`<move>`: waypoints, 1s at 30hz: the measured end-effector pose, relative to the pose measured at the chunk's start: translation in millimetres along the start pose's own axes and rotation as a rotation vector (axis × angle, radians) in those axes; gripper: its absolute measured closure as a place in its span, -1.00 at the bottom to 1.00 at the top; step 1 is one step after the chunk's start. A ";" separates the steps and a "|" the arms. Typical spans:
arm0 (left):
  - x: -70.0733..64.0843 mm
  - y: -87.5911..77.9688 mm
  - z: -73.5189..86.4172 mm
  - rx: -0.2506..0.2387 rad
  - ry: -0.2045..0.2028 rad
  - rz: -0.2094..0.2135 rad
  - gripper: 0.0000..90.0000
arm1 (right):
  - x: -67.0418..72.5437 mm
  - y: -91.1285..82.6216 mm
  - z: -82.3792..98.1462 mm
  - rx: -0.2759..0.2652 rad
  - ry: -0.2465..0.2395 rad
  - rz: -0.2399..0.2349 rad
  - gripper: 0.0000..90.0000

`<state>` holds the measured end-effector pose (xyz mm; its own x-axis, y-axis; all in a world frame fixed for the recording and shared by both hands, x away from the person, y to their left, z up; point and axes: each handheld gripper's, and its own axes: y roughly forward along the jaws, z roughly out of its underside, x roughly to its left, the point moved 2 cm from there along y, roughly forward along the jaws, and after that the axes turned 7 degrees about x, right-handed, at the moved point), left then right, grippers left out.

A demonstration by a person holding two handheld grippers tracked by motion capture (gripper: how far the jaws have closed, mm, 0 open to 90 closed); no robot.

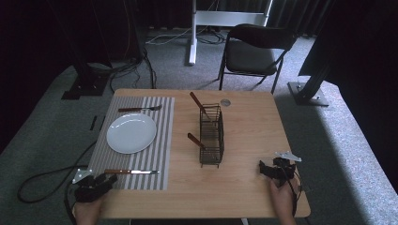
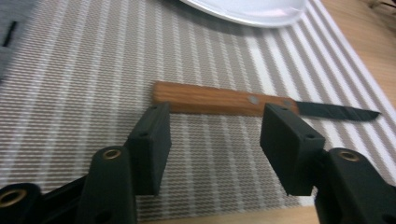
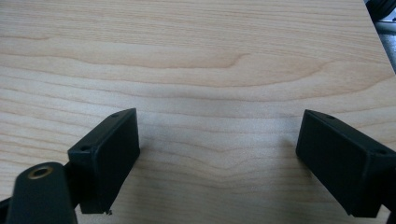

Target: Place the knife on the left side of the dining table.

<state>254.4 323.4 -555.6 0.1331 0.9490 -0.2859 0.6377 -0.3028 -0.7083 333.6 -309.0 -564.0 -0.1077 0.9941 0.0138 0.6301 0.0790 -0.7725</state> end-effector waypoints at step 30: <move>-64.6 33.9 -7.7 0.056 0.209 -0.160 -0.33 | 0.0 0.0 0.0 0.000 0.000 0.000 -0.72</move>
<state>273.3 252.5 -556.2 0.1912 0.9810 -0.0316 0.6213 -0.1459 -0.7699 333.6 -309.0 -564.0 -0.1076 0.9941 0.0139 0.6302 0.0790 -0.7724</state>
